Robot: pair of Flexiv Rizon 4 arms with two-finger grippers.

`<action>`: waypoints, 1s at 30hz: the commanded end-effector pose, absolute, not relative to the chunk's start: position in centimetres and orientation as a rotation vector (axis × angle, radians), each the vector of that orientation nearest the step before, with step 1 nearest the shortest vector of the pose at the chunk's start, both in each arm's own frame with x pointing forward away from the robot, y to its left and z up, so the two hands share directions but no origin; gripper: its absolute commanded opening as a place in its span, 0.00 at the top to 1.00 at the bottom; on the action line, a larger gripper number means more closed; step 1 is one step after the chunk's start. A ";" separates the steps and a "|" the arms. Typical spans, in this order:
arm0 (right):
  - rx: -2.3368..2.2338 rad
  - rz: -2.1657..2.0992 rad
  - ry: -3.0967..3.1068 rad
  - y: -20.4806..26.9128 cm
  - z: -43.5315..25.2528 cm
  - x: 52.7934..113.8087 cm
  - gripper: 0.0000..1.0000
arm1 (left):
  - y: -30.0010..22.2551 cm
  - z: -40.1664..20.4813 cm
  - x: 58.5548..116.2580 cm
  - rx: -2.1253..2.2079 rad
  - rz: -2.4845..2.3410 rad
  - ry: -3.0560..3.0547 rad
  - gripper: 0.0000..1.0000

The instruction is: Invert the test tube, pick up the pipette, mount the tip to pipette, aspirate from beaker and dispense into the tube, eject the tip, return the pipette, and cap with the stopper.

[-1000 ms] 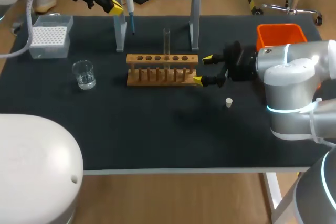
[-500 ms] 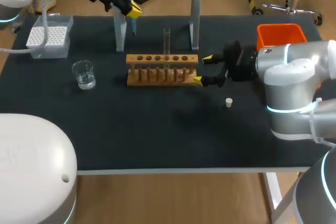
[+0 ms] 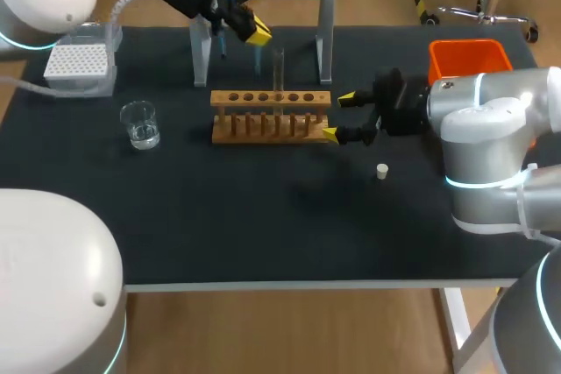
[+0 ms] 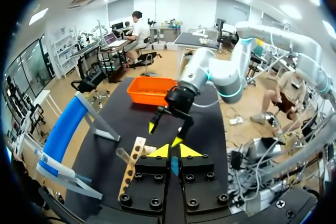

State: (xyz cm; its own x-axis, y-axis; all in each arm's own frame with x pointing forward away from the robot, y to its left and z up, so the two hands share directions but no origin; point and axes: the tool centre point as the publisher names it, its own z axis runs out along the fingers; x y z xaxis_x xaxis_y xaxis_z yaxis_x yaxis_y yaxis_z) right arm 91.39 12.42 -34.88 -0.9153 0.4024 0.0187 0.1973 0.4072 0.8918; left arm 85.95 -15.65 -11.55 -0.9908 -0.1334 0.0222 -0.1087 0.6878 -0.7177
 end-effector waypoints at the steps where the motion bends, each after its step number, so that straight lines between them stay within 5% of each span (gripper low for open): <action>1: 0.531 1.519 2.465 12.3 -34.9 91.4 0.00 | -16.5 -12.5 86.0 -0.216 -1.230 2.840 1.00; 30: 0.587 1.637 2.415 9.6 -31.3 89.8 0.00 | -16.7 -12.6 85.9 -0.217 -1.232 2.839 1.00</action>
State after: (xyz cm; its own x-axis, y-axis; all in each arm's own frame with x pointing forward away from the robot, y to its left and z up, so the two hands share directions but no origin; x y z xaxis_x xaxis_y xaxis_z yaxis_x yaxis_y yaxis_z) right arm 91.17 11.93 -32.68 -0.9065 0.4152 0.0764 0.2323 0.3394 0.9115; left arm 85.89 -16.73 -12.73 -0.9893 -0.1449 0.0170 -0.1110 0.6719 -0.7322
